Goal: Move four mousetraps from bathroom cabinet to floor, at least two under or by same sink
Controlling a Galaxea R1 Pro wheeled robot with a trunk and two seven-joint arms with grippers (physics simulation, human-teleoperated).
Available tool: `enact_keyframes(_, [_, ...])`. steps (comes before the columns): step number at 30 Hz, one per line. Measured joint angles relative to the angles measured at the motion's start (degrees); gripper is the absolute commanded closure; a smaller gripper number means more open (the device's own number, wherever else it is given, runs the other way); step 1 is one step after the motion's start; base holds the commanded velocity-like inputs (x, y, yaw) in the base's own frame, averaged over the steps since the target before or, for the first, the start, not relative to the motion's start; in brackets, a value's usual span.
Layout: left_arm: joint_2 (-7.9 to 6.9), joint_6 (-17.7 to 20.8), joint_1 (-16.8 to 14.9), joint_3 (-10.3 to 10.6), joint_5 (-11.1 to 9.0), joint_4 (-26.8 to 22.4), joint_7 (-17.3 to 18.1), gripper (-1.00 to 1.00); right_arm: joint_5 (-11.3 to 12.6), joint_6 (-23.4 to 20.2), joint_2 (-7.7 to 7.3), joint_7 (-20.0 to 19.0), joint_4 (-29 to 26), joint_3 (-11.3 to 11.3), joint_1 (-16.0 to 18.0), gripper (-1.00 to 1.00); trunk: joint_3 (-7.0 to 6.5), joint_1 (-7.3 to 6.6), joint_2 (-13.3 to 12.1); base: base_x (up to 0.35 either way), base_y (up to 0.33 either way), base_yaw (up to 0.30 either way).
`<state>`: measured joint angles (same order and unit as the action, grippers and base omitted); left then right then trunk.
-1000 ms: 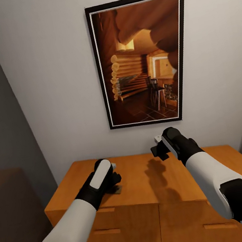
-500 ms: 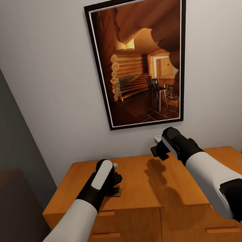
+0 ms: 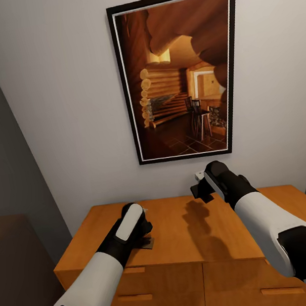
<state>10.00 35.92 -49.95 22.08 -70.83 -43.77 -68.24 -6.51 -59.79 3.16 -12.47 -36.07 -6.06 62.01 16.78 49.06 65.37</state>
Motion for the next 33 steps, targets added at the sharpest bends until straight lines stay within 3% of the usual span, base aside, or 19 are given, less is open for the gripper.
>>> enact_keyframes(3, [0.0, -4.4, 0.0, 0.1, -0.4, 0.5, -3.7, -1.0, 0.0, 0.0, 0.0, 0.0, 0.0, 0.0, 0.0, 1.0, 0.0, 0.0, 0.0, 0.0, 0.0, 0.0])
enact_keyframes(7, [0.0, -5.7, 0.0, 0.2, -2.1, 0.5, -5.1, -1.0, 0.0, 0.0, 0.0, -0.1, 0.0, 0.0, 0.0, 1.0, 0.0, 0.0, 0.0, 0.0, 0.0, 0.0])
enact_keyframes(13, [0.0, -6.1, 0.0, 0.3, -3.3, 0.6, -5.6, -1.0, 0.0, 0.0, -0.02, -0.1, 0.0, 0.0, 0.0, 1.0, 0.0, 0.0, 0.0, 0.0, 0.0, 0.0])
enact_keyframes(33, [0.0, -6.1, 0.0, 0.3, -3.4, 0.5, -5.4, -1.0, 0.0, 0.0, -0.05, -0.1, -0.1, 0.0, 0.0, 1.0, 0.0, 0.0, 0.0, 0.0, 0.0, 0.0])
